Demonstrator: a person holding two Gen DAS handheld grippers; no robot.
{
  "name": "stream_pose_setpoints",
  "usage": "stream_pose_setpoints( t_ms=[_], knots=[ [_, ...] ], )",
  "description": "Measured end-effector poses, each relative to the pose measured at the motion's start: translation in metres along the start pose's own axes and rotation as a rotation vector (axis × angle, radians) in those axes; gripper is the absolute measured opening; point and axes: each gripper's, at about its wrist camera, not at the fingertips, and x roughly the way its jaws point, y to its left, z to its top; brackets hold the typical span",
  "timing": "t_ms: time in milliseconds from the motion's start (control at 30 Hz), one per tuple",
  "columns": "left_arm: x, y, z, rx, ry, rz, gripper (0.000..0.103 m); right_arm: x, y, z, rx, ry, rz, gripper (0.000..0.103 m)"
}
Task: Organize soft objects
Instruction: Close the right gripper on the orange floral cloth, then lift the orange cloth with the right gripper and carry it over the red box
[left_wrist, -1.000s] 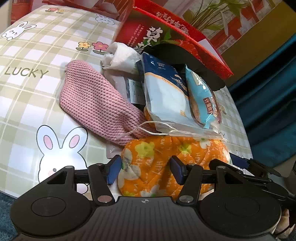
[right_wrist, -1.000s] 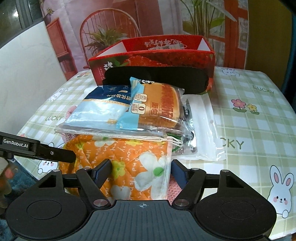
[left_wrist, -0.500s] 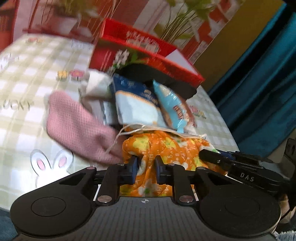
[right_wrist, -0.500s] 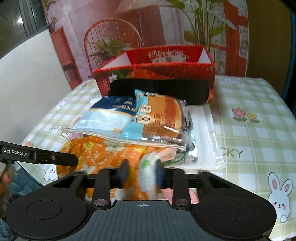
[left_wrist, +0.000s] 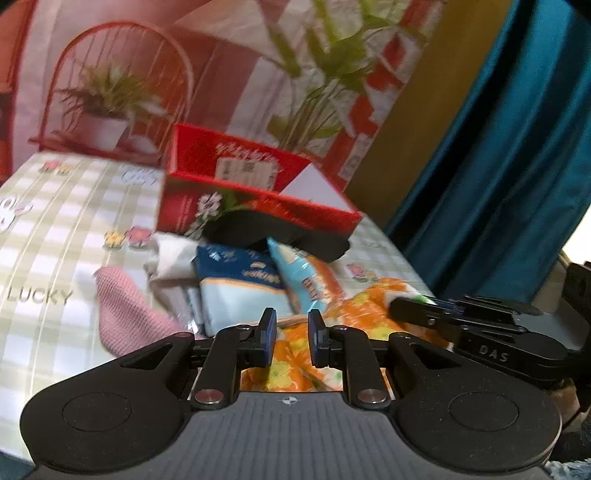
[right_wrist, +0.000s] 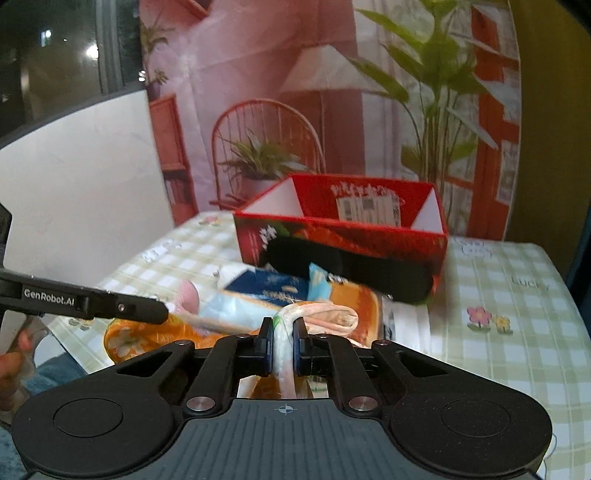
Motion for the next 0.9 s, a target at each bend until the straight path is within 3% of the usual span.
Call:
stream_pose_setpoints(
  t_ms=[100,267,333,400,500,767,833,867,900],
  knots=[
    [0.010,0.006,-0.003,-0.031,0.030,0.021,0.019,0.005,0.001,0.003,-0.019,0.020,-0.006,0.009],
    [0.032,0.030,-0.016,-0.129,0.142,0.068,0.022,0.023,-0.014,-0.013,0.074,0.102,-0.026,0.008],
    [0.038,0.039,-0.019,-0.167,0.179,0.070,0.035,0.028,-0.022,-0.021,0.118,0.131,-0.029,0.008],
    [0.043,0.046,-0.024,-0.197,0.206,0.045,0.056,0.033,-0.026,-0.029,0.145,0.157,-0.039,0.009],
    [0.054,0.050,-0.031,-0.214,0.264,0.023,0.061,0.038,-0.030,-0.039,0.167,0.182,-0.042,0.009],
    [0.083,0.060,-0.053,-0.294,0.377,-0.044,0.060,0.046,-0.030,-0.041,0.179,0.214,-0.024,0.009],
    [0.084,0.060,-0.054,-0.292,0.369,-0.050,0.046,0.049,-0.031,-0.042,0.186,0.224,-0.016,0.009],
    [0.083,0.060,-0.053,-0.285,0.357,-0.043,0.032,0.050,-0.030,-0.043,0.187,0.229,-0.013,0.009],
    [0.081,0.059,-0.052,-0.278,0.343,-0.038,0.028,0.051,-0.030,-0.043,0.187,0.233,-0.012,0.009]
  ],
)
